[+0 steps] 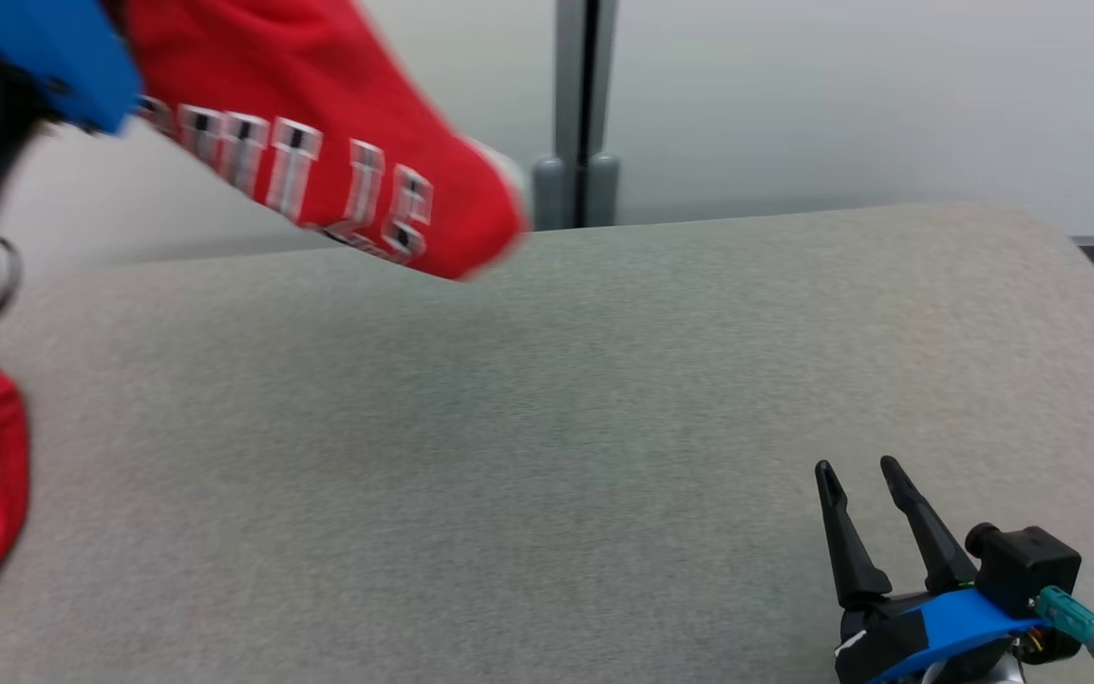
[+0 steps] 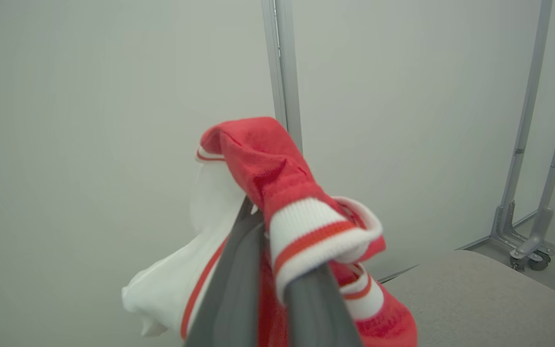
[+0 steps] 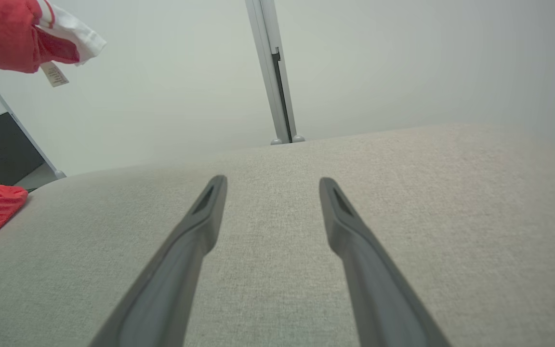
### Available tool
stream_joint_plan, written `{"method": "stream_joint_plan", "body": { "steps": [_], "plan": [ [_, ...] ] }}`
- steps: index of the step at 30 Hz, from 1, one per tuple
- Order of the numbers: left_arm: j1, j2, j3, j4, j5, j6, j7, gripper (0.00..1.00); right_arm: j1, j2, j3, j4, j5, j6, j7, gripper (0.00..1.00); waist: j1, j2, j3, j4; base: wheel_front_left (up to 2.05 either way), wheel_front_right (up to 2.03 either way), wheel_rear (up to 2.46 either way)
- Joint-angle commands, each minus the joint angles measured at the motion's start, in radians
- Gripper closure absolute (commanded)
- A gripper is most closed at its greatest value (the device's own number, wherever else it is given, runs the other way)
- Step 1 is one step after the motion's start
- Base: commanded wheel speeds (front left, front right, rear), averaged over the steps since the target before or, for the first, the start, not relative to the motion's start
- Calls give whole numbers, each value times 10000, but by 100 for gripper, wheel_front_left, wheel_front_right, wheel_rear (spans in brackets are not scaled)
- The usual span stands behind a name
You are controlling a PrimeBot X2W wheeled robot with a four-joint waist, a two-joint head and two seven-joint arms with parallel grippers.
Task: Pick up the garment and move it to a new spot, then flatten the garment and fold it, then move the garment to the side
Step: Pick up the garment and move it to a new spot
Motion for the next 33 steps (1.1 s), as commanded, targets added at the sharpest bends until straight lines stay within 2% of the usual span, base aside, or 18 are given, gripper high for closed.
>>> {"method": "stream_joint_plan", "body": {
  "steps": [1, 6, 10, 13, 17, 18, 19, 20, 23, 27, 33],
  "plan": [
    [268, -247, -273, -207, -123, -47, 48, 100, 78, -45, 13, -17, -82, 4, 63, 0, 1, 1, -290, -549, 0, 0, 0],
    [1151, -902, -1241, -714, -408, -106, -65, 100, 56, -46, 115, -164, -119, 4, 165, 0, 1, 1, -163, -1358, 0, 0, 0],
    [2345, -1268, -2010, -570, -348, -116, -559, 100, 58, -46, 124, -274, -143, 4, 246, 0, 1, 1, -2, -1897, 0, 0, 0],
    [3219, -1332, -2508, 24, 125, -81, -1178, 100, 44, -42, 100, -364, -94, 4, 258, 0, 1, 1, 111, -2136, 0, 0, 0],
    [4431, -1758, -2966, 1450, 593, 218, -2370, 100, 69, -45, 76, -389, -63, 4, 250, 0, 1, 1, 197, -2226, 0, 0, 0],
    [4649, -1845, -3083, 1862, 770, 301, -2684, 86, 81, -46, 42, -387, -58, 4, 246, 0, 1, 1, 208, -2199, 0, 0, 0],
    [4835, -1958, -3188, 2274, 872, 361, -2986, 62, 89, -43, 5, -373, -53, 4, 248, 0, 1, 1, 210, -2153, 0, 0, 0],
    [5109, -2278, -3276, 3025, 993, 526, -3615, 0, 104, -45, -86, -375, -65, 4, 271, 0, 1, 1, 195, -2005, 0, 0, 0],
    [5326, -2742, -3319, 3957, 988, 690, -4342, 0, 144, -45, -210, -429, -113, 4, 297, 0, 1, 1, 131, -1648, 0, 0, 0],
    [5506, -3163, -3099, 4579, 556, 610, -4895, 0, 237, -45, -322, -460, -169, 4, 354, 0, 1, 1, -51, -1083, 0, 0, 0],
    [5680, -3096, -2692, 4340, 166, 604, -5348, 0, 446, -48, -542, -463, -99, 4, 387, 0, 1, 1, -334, -383, 0, 0, 0]
  ]
}}
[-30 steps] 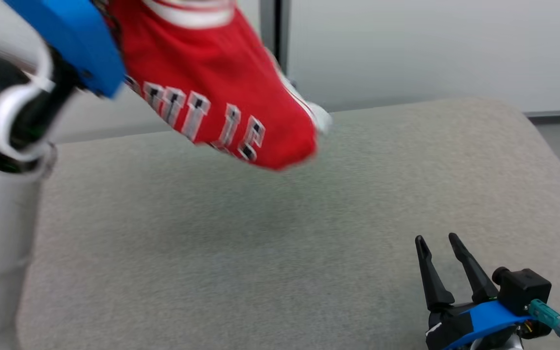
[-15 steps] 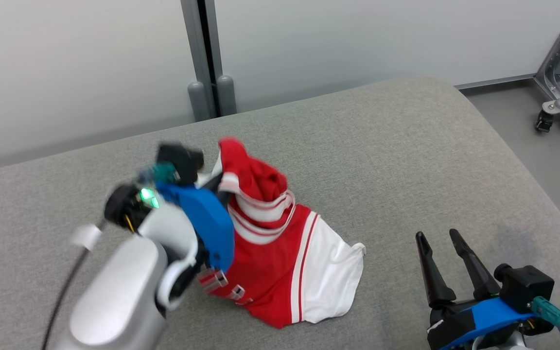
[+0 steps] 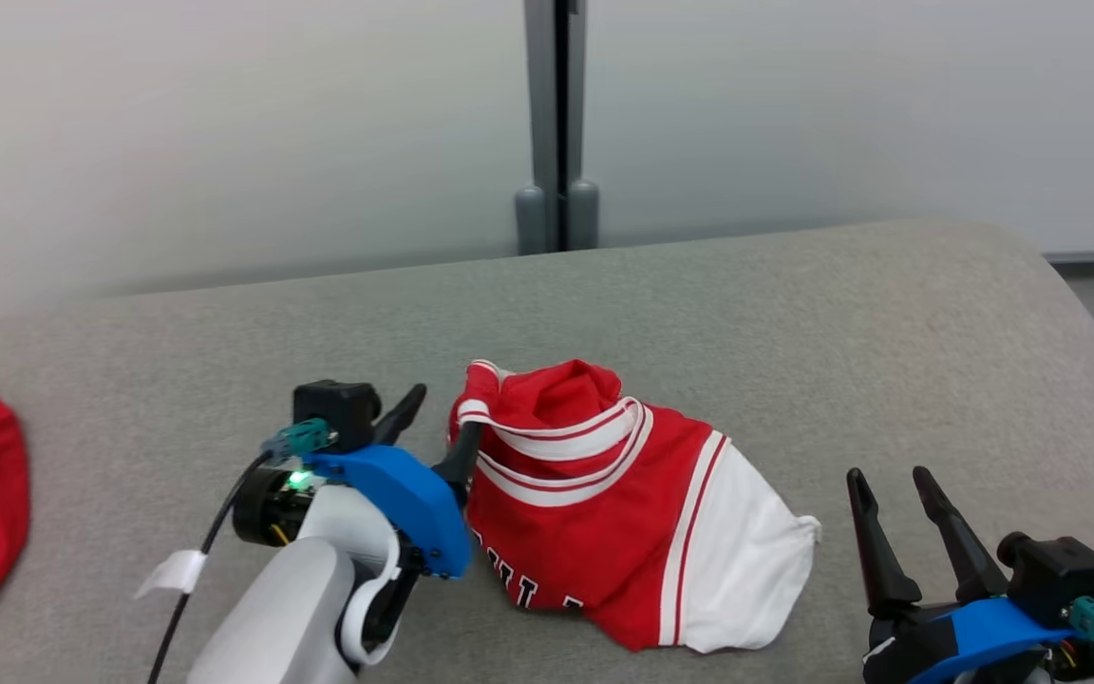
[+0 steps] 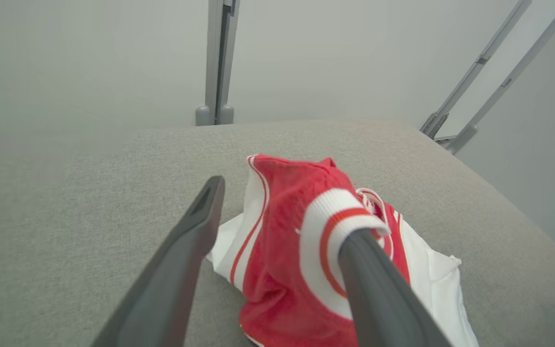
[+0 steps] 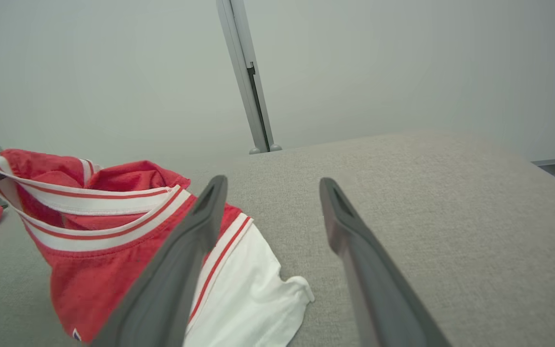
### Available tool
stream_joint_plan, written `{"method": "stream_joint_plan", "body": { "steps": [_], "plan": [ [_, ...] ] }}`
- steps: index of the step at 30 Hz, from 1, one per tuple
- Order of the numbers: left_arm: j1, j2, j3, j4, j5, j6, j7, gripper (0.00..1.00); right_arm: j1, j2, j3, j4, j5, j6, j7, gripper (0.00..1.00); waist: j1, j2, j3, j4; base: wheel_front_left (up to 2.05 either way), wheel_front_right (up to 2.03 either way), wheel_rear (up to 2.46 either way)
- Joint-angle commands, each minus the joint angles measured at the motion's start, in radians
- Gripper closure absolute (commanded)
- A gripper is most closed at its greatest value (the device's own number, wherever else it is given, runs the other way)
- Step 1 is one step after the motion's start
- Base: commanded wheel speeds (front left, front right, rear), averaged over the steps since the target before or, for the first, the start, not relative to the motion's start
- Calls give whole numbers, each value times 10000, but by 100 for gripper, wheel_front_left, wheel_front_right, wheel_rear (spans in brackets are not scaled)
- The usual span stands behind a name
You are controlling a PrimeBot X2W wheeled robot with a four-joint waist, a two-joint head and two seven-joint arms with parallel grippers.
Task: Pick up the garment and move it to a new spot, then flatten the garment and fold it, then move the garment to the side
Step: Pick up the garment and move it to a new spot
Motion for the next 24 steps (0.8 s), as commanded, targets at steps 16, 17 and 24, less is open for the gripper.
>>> {"method": "stream_joint_plan", "body": {
  "steps": [16, 17, 24],
  "plan": [
    [2923, 1698, 705, -2921, -267, 1007, -78, 0, 394, -47, -258, 17, 179, 4, 20, 0, 0, 1, -322, 1052, 0, 0, 0],
    [3122, 1716, 700, -3063, -275, 1073, -52, 0, 391, -47, -255, 33, 186, 4, 12, 0, 0, 1, -320, 1075, 0, 0, 0],
    [4016, 1722, 17, -3632, -81, 1333, 610, 0, 313, -47, -258, 98, 219, 4, -3, 0, 0, 1, -263, 1192, 0, 0, 0]
  ]
}}
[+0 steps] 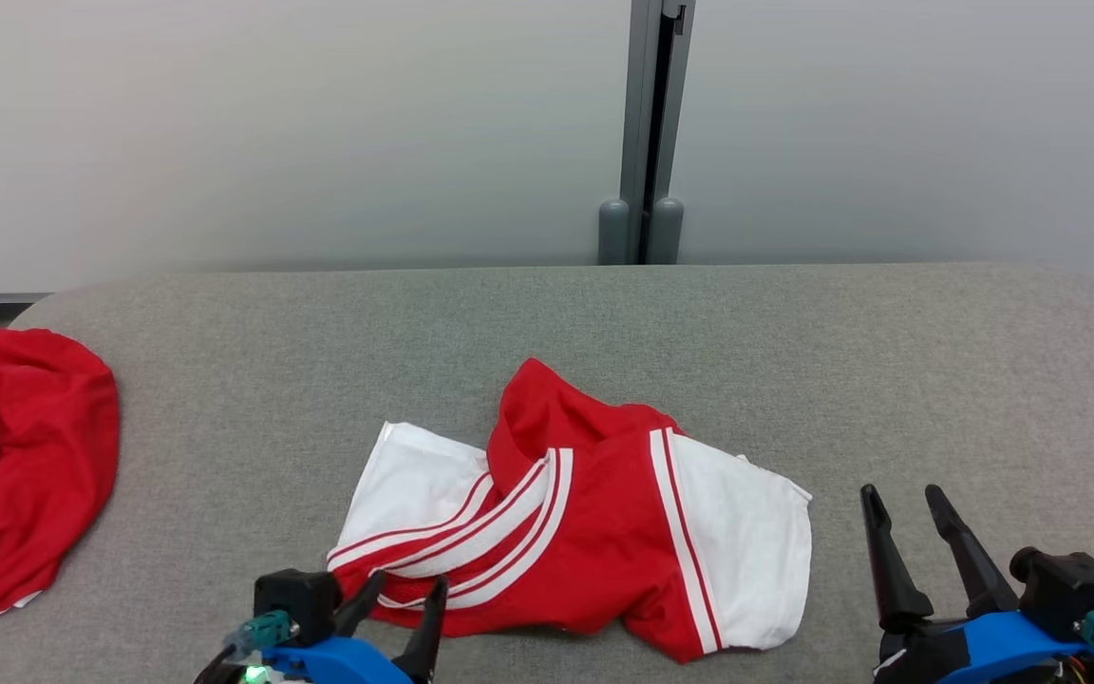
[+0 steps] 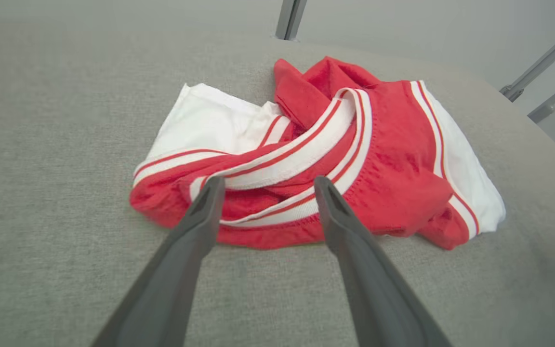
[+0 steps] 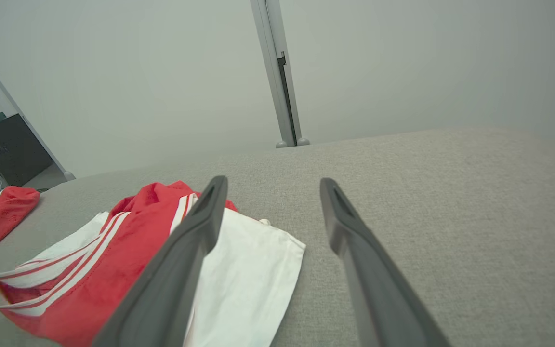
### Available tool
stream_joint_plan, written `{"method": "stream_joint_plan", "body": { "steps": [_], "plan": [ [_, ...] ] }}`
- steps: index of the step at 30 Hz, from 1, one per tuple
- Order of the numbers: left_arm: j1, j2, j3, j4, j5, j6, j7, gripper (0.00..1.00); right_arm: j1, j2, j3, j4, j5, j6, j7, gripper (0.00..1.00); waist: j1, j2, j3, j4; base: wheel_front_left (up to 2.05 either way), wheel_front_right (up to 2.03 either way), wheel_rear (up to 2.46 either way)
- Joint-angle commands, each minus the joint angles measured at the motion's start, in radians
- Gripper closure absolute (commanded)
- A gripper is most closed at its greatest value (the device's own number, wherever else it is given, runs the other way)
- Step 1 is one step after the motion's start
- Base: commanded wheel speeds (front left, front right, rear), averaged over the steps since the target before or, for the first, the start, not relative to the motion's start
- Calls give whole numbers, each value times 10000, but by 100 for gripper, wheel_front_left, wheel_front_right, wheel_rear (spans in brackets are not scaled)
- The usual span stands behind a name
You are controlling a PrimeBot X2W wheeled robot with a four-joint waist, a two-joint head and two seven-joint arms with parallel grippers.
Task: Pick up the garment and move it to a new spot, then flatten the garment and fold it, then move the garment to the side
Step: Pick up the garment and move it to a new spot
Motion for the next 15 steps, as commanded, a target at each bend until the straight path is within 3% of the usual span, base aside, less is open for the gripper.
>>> {"method": "stream_joint_plan", "body": {
  "steps": [1, 7, 11, 15],
  "plan": [
    [90, -31, -89, -171, 61, 75, 80, 0, 15, -47, -22, 2, 27, 4, -29, 0, 0, 1, 10, 26, 0, 0, 0],
    [302, 47, -97, -870, 431, 377, -342, 0, 44, -47, -2, 27, 64, 5, -18, 0, 0, 1, 0, 45, 0, 0, 0],
    [422, 180, 373, -1416, 718, 671, -1468, 0, 92, -47, -148, -31, 37, 5, -156, 0, 0, 1, -51, 32, 0, 0, 0],
    [581, 243, 830, -1589, 871, 680, -2807, 0, 188, -47, -324, -182, -6, 5, -343, 0, 0, 1, -100, 61, 0, 0, 0]
  ]
}}
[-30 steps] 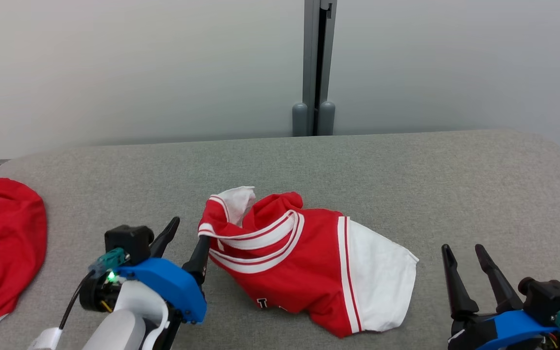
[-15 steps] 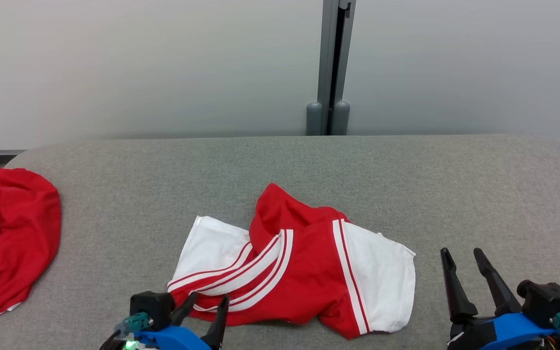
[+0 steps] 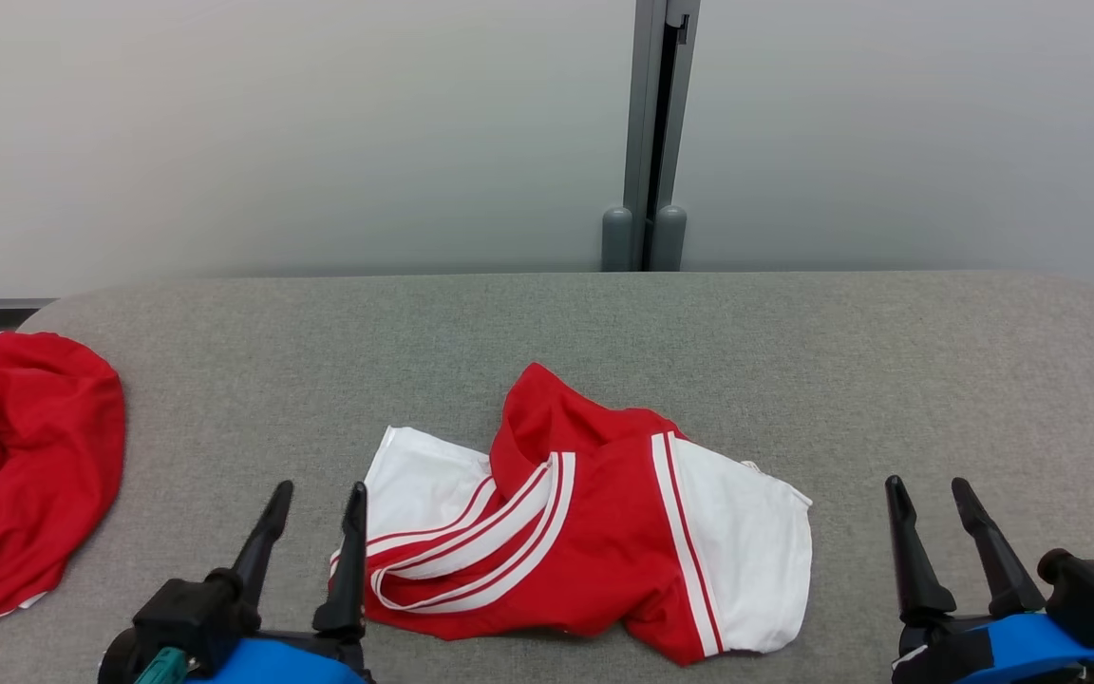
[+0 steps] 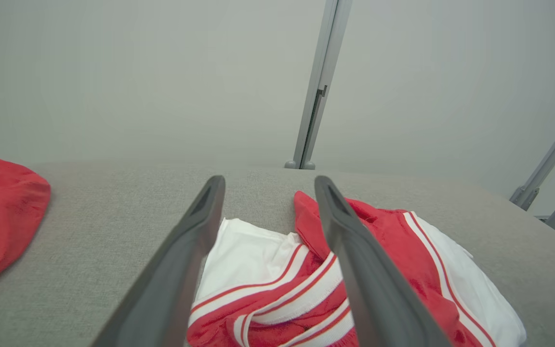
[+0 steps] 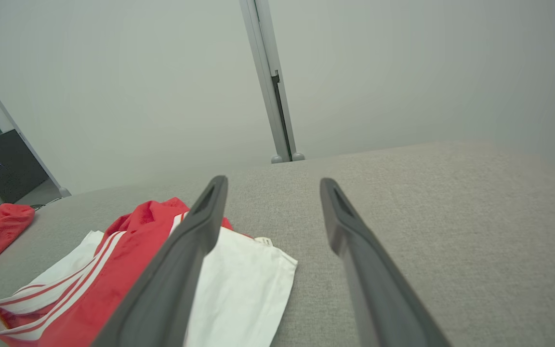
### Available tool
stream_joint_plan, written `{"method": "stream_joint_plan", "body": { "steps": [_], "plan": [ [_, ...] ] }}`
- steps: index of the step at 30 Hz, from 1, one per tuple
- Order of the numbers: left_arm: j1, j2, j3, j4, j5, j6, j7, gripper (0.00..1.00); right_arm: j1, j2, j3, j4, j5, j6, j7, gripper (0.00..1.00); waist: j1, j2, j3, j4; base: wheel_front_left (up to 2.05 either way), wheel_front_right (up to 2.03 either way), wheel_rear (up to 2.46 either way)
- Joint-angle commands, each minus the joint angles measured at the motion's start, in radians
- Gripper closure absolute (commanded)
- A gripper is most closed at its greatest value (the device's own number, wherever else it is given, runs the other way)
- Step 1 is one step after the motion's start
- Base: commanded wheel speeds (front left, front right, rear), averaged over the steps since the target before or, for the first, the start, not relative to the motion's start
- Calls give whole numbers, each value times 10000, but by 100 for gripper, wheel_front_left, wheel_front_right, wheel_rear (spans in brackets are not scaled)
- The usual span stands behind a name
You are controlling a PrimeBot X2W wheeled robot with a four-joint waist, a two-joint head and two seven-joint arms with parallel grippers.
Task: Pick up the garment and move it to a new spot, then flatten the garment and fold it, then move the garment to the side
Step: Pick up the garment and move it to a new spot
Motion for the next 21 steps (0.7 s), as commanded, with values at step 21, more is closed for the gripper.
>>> {"method": "stream_joint_plan", "body": {
  "steps": [21],
  "plan": [
    [986, -883, 2465, 1280, 1526, -1621, -1520, 0, 504, -45, -427, -368, -690, 5, 859, 0, 0, 0, -184, 85, 0, 0, 0]
  ]
}}
